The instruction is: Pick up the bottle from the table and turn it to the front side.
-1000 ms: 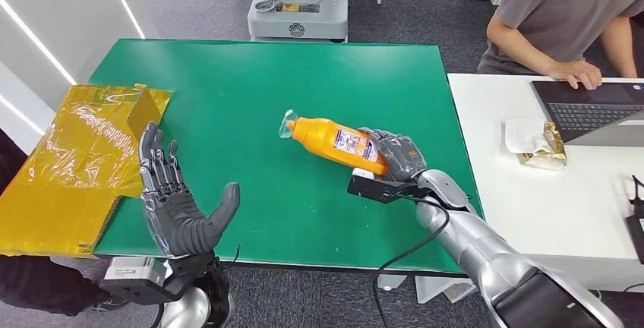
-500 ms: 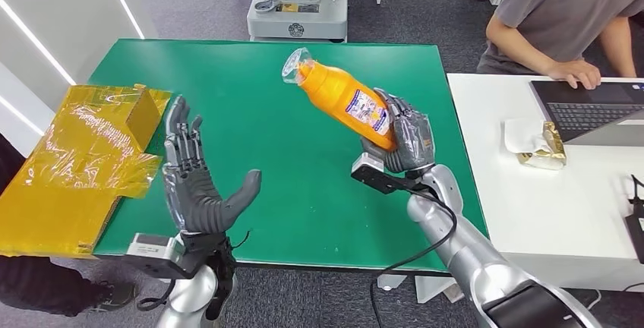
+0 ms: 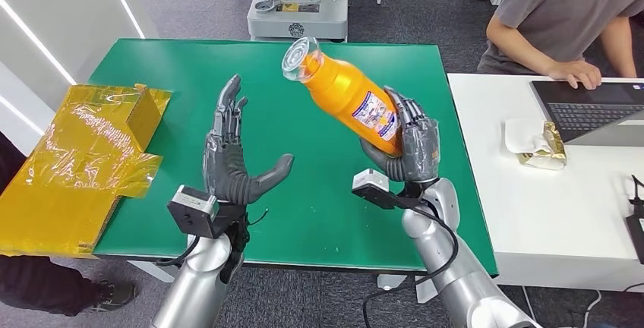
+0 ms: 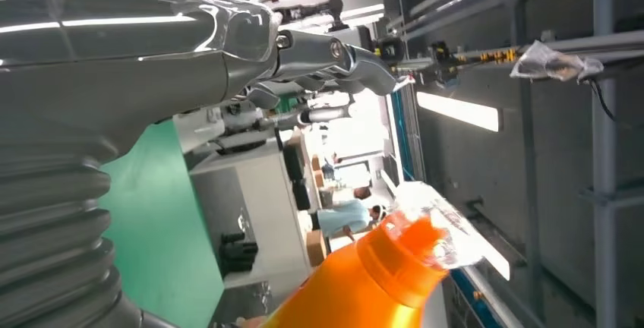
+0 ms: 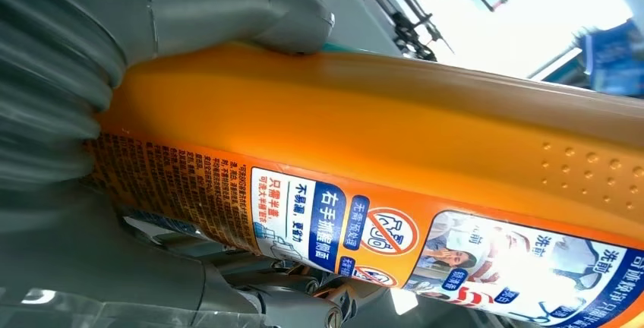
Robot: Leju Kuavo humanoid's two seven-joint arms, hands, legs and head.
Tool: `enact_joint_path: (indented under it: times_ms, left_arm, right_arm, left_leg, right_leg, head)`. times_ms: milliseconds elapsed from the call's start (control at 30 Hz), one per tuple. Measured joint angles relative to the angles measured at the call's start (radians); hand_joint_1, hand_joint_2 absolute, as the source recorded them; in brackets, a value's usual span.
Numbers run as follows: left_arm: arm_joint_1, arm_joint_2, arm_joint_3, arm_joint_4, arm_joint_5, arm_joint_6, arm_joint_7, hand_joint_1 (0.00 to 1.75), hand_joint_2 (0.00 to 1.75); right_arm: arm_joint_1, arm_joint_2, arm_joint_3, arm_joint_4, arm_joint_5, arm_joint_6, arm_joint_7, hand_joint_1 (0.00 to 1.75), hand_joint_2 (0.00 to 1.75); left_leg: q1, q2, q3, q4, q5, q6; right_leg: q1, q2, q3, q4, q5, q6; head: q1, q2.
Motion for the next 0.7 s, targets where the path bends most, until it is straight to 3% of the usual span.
enact_joint_path:
  times_ms: [200,433,700]
  left_arm:
    - [-0.050,-0.017,0.006,0.056,0.026,-0.047,0.007,0.00,1.75]
    - [-0.085,-0.029,0.006,0.074,0.058,-0.125,0.010,0.00,1.75]
    - [-0.115,-0.044,0.005,0.063,0.033,-0.104,0.011,0.00,1.75]
  right_arm:
    - [0.028,0.023,0.017,-0.067,-0.005,0.000,-0.001,1.75,1.75]
    - [0.030,0.038,0.076,-0.033,-0.076,0.000,-0.004,1.75,1.75]
    - [0.014,0.038,0.161,0.064,-0.112,0.000,-0.005,1.75,1.75]
  left_leg:
    - [0.000,0.000,0.000,0.000,0.000,0.000]
    - [0.000,0.000,0.000,0.000,0.000,0.000]
    - [0.000,0.000,0.000,0.000,0.000,0.000]
  right_leg:
    - [0.000,0.000,0.000,0.000,0.000,0.000]
    - [0.000,0.000,0.000,0.000,0.000,0.000]
    - [0.000,0.000,0.000,0.000,0.000,0.000]
  head:
    - [0.000,0.000]
    - [0.000,0.000]
    - [0.000,0.000]
